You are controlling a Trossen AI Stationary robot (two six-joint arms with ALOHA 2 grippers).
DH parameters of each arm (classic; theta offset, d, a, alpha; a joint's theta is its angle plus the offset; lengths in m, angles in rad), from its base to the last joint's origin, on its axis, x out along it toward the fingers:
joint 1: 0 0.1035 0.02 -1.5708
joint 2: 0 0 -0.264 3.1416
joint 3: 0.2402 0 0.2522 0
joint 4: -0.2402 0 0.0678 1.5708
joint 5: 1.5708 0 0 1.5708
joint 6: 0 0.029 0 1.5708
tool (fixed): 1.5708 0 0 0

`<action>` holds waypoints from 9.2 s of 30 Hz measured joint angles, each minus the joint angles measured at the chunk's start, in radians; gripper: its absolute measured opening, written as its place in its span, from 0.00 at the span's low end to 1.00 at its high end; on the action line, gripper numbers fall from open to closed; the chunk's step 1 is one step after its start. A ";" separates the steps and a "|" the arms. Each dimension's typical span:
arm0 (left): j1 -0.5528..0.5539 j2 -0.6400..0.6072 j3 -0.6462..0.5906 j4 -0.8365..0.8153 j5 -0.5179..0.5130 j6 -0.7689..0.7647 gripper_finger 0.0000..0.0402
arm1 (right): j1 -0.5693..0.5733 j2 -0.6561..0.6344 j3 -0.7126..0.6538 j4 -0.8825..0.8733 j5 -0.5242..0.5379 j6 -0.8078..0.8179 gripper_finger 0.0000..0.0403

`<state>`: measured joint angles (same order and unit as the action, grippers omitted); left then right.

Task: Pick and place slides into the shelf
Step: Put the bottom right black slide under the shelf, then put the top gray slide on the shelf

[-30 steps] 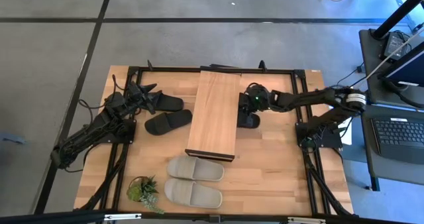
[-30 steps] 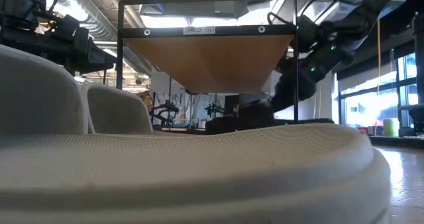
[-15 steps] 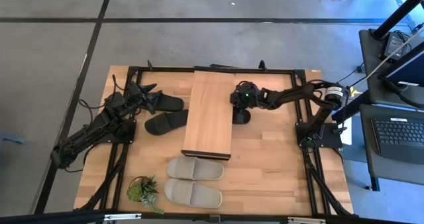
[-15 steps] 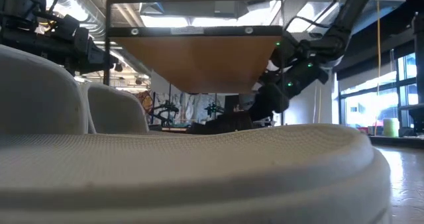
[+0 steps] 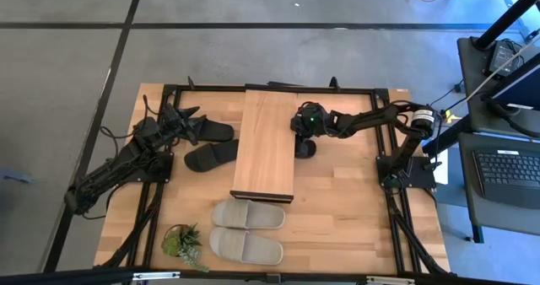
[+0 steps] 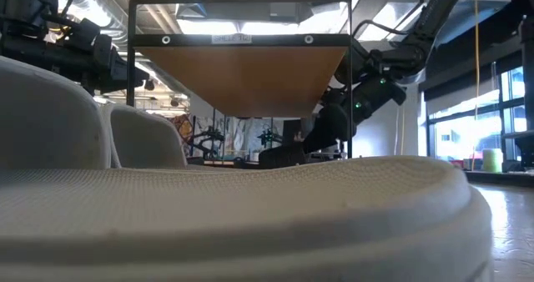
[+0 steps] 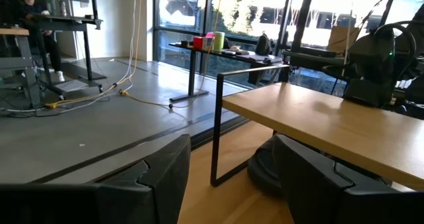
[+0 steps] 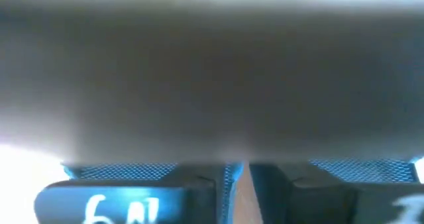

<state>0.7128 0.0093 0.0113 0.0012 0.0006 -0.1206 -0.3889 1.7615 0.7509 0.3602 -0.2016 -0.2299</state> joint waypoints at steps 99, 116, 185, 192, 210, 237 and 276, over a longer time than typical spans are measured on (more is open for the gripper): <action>-1.182 0.695 0.511 0.030 -0.365 0.651 0.42 | 0.875 -0.571 -0.249 -0.001 0.455 0.436 0.24; -1.569 1.181 0.695 -0.116 -0.769 0.515 0.42 | 0.875 -0.571 -0.249 -0.103 0.454 0.488 0.24; -1.538 1.516 0.694 -0.183 -0.641 0.305 0.42 | 0.875 -0.571 -0.249 -0.094 0.454 0.515 0.24; -1.536 1.516 0.694 -0.215 -0.632 0.303 0.42 | 0.875 -0.571 -0.249 -0.093 0.454 0.516 0.24; -1.447 1.556 0.694 -0.190 -0.611 0.288 0.42 | 0.875 -0.571 -0.249 -0.092 0.455 0.514 0.24; -1.459 1.576 0.694 -0.163 -0.632 0.310 0.01 | 0.875 -0.571 -0.249 -0.095 0.455 0.516 0.24; -1.555 1.431 0.917 -0.356 -0.766 0.394 0.00 | 0.875 -0.571 -0.249 -0.096 0.455 0.540 0.24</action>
<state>-0.8417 1.4399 0.9281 -0.3549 -0.7656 0.2733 0.4866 1.1908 0.5022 0.2638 0.2531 0.3103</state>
